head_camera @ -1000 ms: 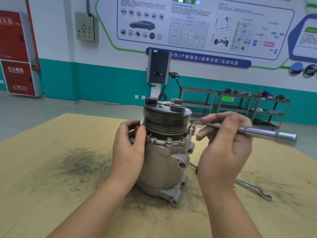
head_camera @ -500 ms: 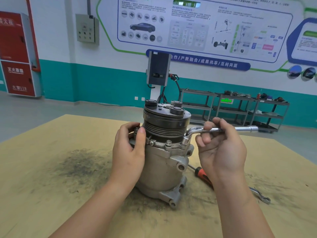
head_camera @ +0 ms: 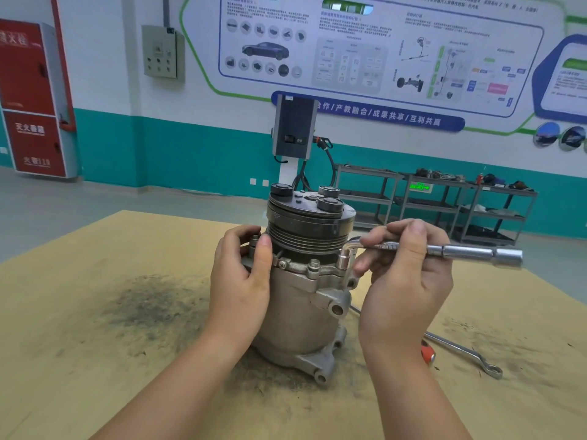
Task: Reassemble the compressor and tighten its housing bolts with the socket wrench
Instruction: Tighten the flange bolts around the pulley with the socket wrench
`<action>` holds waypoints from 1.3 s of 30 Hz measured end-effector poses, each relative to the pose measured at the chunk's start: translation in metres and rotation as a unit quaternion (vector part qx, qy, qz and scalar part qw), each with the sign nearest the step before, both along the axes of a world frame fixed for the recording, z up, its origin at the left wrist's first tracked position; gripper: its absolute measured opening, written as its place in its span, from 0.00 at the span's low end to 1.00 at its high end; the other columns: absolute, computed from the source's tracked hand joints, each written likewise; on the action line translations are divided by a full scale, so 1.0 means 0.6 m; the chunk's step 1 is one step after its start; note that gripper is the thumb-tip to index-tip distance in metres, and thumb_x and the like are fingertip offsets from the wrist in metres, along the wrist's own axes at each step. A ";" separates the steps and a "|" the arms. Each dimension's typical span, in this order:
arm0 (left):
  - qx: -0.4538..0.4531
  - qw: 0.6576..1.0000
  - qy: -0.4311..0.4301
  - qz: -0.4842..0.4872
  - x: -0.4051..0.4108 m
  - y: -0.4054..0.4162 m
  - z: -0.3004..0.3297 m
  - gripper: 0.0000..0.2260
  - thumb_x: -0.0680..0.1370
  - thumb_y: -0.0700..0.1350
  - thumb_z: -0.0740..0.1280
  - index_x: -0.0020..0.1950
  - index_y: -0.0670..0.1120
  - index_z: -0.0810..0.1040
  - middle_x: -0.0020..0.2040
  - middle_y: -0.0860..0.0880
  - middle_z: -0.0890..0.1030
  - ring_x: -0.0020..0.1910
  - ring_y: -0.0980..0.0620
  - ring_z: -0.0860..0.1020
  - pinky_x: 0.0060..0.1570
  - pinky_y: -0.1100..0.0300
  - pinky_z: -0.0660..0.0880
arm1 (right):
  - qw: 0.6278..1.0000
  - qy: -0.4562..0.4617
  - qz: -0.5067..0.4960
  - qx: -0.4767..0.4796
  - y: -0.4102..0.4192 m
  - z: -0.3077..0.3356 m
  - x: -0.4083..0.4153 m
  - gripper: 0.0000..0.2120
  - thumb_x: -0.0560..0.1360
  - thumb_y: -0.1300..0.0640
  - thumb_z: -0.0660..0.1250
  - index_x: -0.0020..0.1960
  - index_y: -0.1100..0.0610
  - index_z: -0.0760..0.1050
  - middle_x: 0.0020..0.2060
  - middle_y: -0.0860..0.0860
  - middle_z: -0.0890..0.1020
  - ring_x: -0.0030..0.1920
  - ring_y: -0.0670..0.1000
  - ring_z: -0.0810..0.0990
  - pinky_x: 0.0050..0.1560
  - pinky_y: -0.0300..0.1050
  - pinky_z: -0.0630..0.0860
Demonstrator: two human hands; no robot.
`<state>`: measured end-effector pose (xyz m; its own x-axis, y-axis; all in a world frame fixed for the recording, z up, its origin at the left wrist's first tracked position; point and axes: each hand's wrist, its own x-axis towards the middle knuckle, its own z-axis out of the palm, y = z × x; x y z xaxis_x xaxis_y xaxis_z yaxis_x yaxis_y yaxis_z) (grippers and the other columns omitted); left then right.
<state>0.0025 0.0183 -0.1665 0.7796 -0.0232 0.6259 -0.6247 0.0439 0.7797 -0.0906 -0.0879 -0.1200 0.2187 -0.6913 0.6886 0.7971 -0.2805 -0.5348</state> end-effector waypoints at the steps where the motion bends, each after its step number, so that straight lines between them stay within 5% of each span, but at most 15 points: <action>1: -0.001 1.000 -0.003 0.003 0.000 -0.001 -0.001 0.09 0.79 0.63 0.58 0.53 0.61 0.71 0.55 0.55 0.78 0.58 0.56 0.76 0.59 0.57 0.74 | 1.000 -0.003 -0.012 -0.008 0.001 -0.001 0.001 0.11 0.81 0.57 0.54 0.42 0.53 0.71 0.31 0.51 0.80 0.25 0.50 0.74 0.27 0.41 0.72; 4: -0.006 1.000 -0.022 0.019 -0.001 -0.007 -0.008 0.13 0.77 0.65 0.57 0.56 0.60 0.70 0.55 0.60 0.75 0.59 0.57 0.74 0.61 0.59 0.72 | 0.992 -0.026 -0.072 -0.101 0.012 -0.007 0.003 0.10 0.82 0.58 0.55 0.44 0.50 0.71 0.34 0.51 0.78 0.27 0.50 0.74 0.30 0.39 0.72; 7: 0.032 0.998 -0.045 0.024 -0.006 -0.009 -0.018 0.33 0.69 0.76 0.56 0.65 0.56 0.65 0.57 0.61 0.69 0.63 0.55 0.67 0.63 0.72 0.62 | 0.973 -0.030 -0.106 -0.203 0.023 -0.016 0.006 0.07 0.81 0.58 0.58 0.47 0.52 0.74 0.37 0.46 0.78 0.32 0.48 0.76 0.35 0.37 0.72; 9: 0.073 0.996 -0.049 0.018 -0.004 -0.007 -0.023 0.45 0.61 0.79 0.61 0.70 0.56 0.60 0.60 0.57 0.65 0.64 0.59 0.62 0.61 0.78 0.56 | 0.974 -0.038 -0.099 -0.202 0.021 -0.011 0.002 0.07 0.81 0.57 0.58 0.48 0.51 0.74 0.39 0.44 0.79 0.34 0.47 0.77 0.36 0.38 0.74; 12: 0.126 0.990 -0.056 0.033 0.002 -0.005 -0.027 0.57 0.53 0.78 0.67 0.76 0.52 0.58 0.56 0.68 0.57 0.62 0.65 0.57 0.63 0.70 0.56 | 0.991 -0.081 -0.035 -0.102 0.014 0.009 -0.014 0.09 0.81 0.56 0.56 0.45 0.50 0.72 0.37 0.48 0.81 0.29 0.49 0.77 0.31 0.39 0.74; 15: 0.127 0.988 -0.046 0.079 -0.016 -0.015 -0.023 0.58 0.53 0.77 0.69 0.75 0.47 0.60 0.58 0.65 0.57 0.60 0.64 0.56 0.63 0.61 0.57 | 0.995 -0.053 0.082 0.022 0.005 0.017 -0.015 0.11 0.81 0.55 0.56 0.43 0.56 0.71 0.33 0.51 0.81 0.25 0.50 0.75 0.30 0.39 0.74; 21: 0.118 0.974 -0.045 0.188 -0.086 -0.056 -0.021 0.50 0.60 0.72 0.69 0.72 0.42 0.63 0.63 0.44 0.67 0.58 0.49 0.62 0.59 0.48 0.66 | 0.992 -0.005 0.106 0.064 -0.014 0.012 -0.006 0.12 0.83 0.61 0.53 0.43 0.59 0.70 0.31 0.53 0.81 0.24 0.50 0.74 0.29 0.40 0.73; 26: 0.064 0.982 -0.053 0.170 -0.091 -0.046 -0.017 0.38 0.67 0.67 0.63 0.69 0.44 0.69 0.58 0.55 0.64 0.58 0.59 0.59 0.58 0.64 0.57 | 0.988 -0.024 0.114 0.097 -0.037 0.017 -0.008 0.13 0.83 0.62 0.53 0.42 0.59 0.71 0.28 0.53 0.80 0.23 0.50 0.72 0.28 0.38 0.70; 34: 0.071 0.986 -0.017 0.153 -0.060 -0.020 0.002 0.42 0.64 0.71 0.64 0.70 0.45 0.67 0.60 0.56 0.65 0.64 0.52 0.65 0.64 0.56 0.63 | 0.950 0.028 0.227 0.212 -0.061 0.024 -0.001 0.09 0.81 0.64 0.52 0.49 0.58 0.71 0.26 0.52 0.77 0.21 0.48 0.67 0.24 0.36 0.66; 39: 0.097 0.992 0.056 -0.054 -0.024 0.006 0.014 0.52 0.59 0.75 0.69 0.77 0.58 0.54 0.72 0.63 0.60 0.71 0.63 0.59 0.67 0.63 0.57 | 0.914 0.045 0.298 0.270 -0.070 0.022 0.001 0.08 0.80 0.63 0.53 0.51 0.56 0.70 0.25 0.50 0.74 0.20 0.46 0.65 0.22 0.34 0.64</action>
